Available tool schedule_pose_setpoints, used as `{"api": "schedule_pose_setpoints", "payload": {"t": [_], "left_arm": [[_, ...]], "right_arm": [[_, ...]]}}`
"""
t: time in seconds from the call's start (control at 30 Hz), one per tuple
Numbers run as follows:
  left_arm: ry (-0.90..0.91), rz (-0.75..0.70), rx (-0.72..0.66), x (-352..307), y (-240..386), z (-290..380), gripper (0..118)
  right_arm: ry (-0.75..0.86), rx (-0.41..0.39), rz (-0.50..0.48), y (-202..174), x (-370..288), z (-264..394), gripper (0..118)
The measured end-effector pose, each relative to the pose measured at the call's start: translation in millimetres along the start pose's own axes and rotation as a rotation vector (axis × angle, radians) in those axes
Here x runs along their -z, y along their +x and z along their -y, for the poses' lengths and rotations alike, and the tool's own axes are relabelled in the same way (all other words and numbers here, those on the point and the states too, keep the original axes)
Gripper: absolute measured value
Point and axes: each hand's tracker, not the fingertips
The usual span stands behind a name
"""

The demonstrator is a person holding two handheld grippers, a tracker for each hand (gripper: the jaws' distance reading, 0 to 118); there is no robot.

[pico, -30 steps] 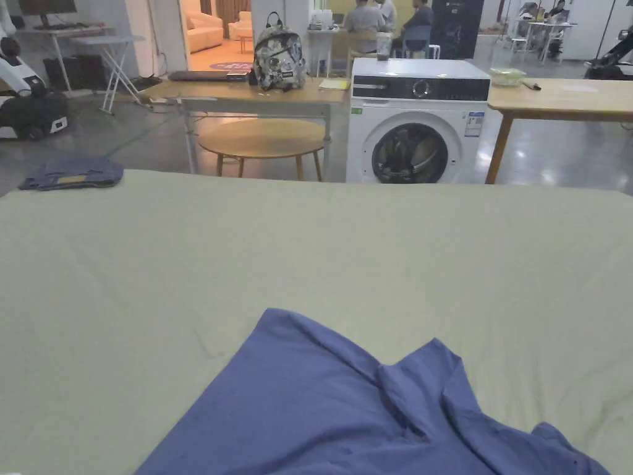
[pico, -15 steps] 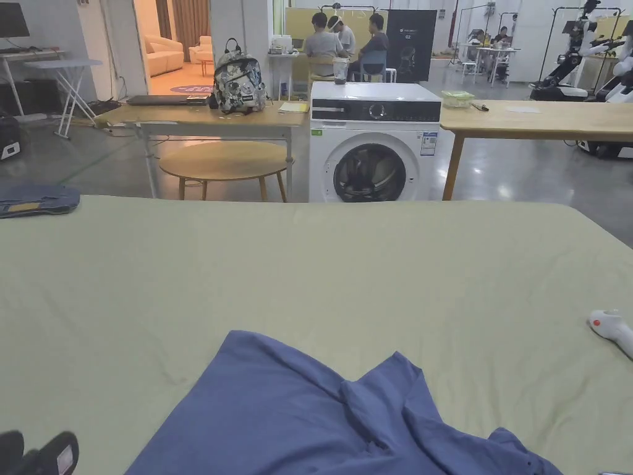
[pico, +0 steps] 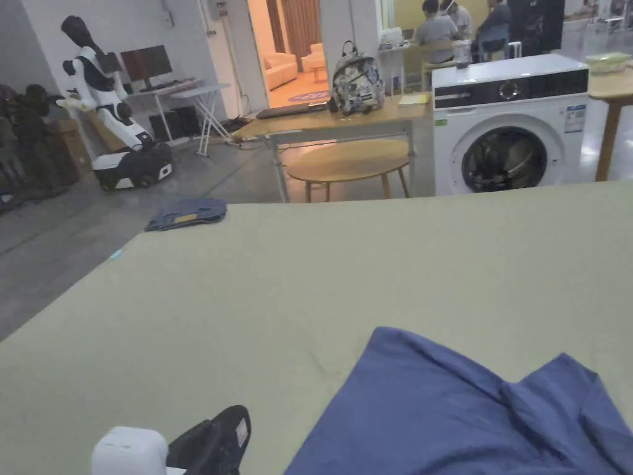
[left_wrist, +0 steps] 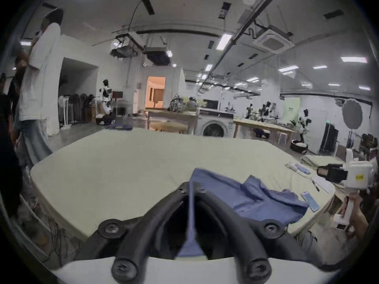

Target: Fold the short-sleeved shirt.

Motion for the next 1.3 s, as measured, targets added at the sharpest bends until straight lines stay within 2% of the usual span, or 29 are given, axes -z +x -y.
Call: {"api": "schedule_pose_setpoints", "payload": {"t": [0.03,0.07,0.23,0.43,0.5,0.53,0.57,0.7,0.73,0.8,0.83,1.07,1.2,1.3], "left_arm": [[-0.028,-0.011,-0.014,2.9,-9.4,2.7,46],[-0.097,-0.015,-0.021,7.9,-19.6,9.4,50],[-0.317,-0.057,-0.134,48.0,-73.0,77.2,56],[-0.527,-0.026,-0.200,99.2,-84.9,152.1,55],[-0.581,-0.076,-0.201,110.2,-83.8,164.5,48],[-0.499,-0.071,-0.179,104.0,-75.9,160.1,32],[-0.499,-0.070,-0.178,103.9,-72.4,156.2,6],[-0.584,-0.062,-0.167,115.9,-60.3,162.0,3],[-0.582,-0.066,-0.153,117.6,-60.5,161.0,3],[-0.586,-0.060,-0.158,113.8,-62.0,156.6,3],[-0.592,-0.059,-0.163,114.6,-62.2,155.9,3],[-0.593,-0.077,-0.135,109.1,-53.6,154.3,3],[-0.586,-0.067,-0.205,105.6,-59.2,152.9,3],[-0.581,-0.064,-0.227,104.4,-58.9,153.4,3]], "right_arm": [[-0.007,-0.008,-0.002,0.1,0.5,1.6,0],[-0.019,-0.018,-0.001,0.3,1.6,3.7,0],[-0.080,-0.006,-0.003,3.2,4.2,12.6,0],[-0.128,0.007,0.009,8.3,7.9,17.9,0],[-0.141,0.011,0.013,11.8,7.6,17.0,0],[-0.144,0.008,0.016,12.4,7.0,17.3,0],[-0.144,0.004,0.023,13.2,6.5,17.8,0],[-0.155,0.054,0.019,21.8,15.8,17.9,0],[-0.159,0.061,0.016,24.5,21.5,15.3,2],[-0.169,0.062,0.014,31.0,39.1,4.6,58],[-0.194,0.053,0.010,35.8,52.6,-3.4,79],[-0.484,-0.003,-0.031,63.7,196.6,-14.6,80],[-0.631,-0.074,-0.102,61.9,249.3,6.6,80],[-0.657,-0.072,-0.055,65.3,277.2,13.9,80]]}}
